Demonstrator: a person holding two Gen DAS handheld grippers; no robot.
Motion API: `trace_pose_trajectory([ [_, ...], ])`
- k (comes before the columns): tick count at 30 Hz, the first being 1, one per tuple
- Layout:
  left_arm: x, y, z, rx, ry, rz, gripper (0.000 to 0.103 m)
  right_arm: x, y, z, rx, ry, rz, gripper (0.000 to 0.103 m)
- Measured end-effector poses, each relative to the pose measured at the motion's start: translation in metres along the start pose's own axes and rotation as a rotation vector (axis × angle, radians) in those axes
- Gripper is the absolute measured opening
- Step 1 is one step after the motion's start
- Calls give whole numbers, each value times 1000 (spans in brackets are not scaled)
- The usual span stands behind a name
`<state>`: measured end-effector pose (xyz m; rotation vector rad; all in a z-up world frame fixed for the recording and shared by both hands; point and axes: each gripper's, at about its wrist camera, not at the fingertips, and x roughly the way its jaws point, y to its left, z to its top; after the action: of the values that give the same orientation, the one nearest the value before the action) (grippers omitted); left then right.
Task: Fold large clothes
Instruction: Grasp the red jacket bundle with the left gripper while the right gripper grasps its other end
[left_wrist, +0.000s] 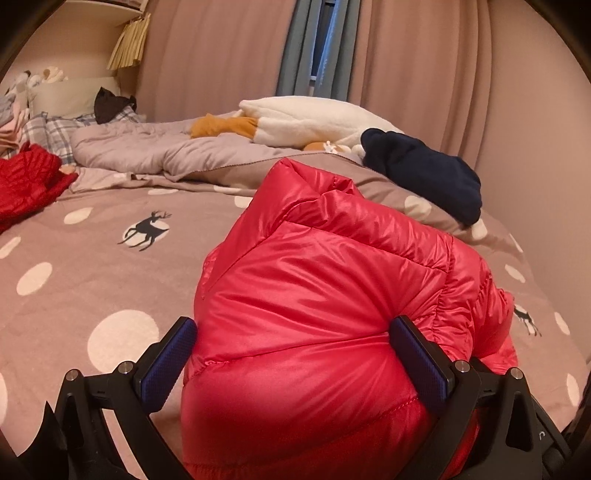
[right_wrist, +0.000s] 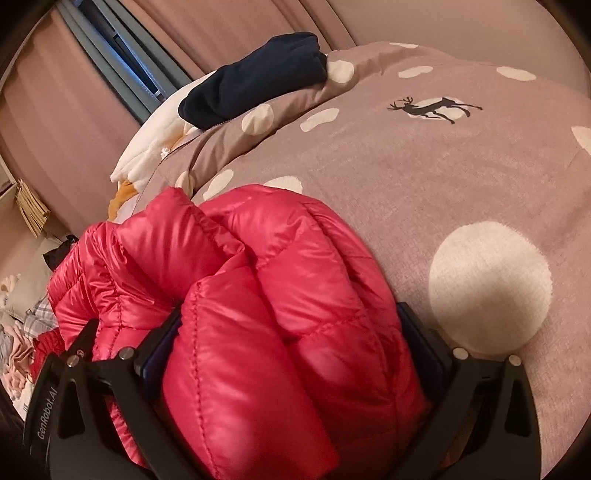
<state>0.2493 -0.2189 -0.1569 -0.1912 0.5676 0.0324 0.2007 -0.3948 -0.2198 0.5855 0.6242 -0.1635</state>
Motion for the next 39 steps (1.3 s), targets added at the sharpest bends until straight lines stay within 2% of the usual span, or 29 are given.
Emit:
trace_pose_trajectory([
  [17, 0, 0, -1, -11, -2, -13, 103, -1, 0, -1, 1, -15, 5, 103],
  [23, -5, 0, -2, -6, -32, -4, 103, -5, -5, -4, 20, -38, 44, 103],
  [33, -4, 1, 0, -15, -27, -10, 103, -7, -4, -5, 31, -45, 69, 103],
  [36, -8, 8, 4, -33, 1, -52, 103, -10, -8, -4, 43, -34, 110, 103],
  [39, -16, 25, 10, -92, 88, -146, 103, -14, -15, 0, 78, 8, 170, 103],
])
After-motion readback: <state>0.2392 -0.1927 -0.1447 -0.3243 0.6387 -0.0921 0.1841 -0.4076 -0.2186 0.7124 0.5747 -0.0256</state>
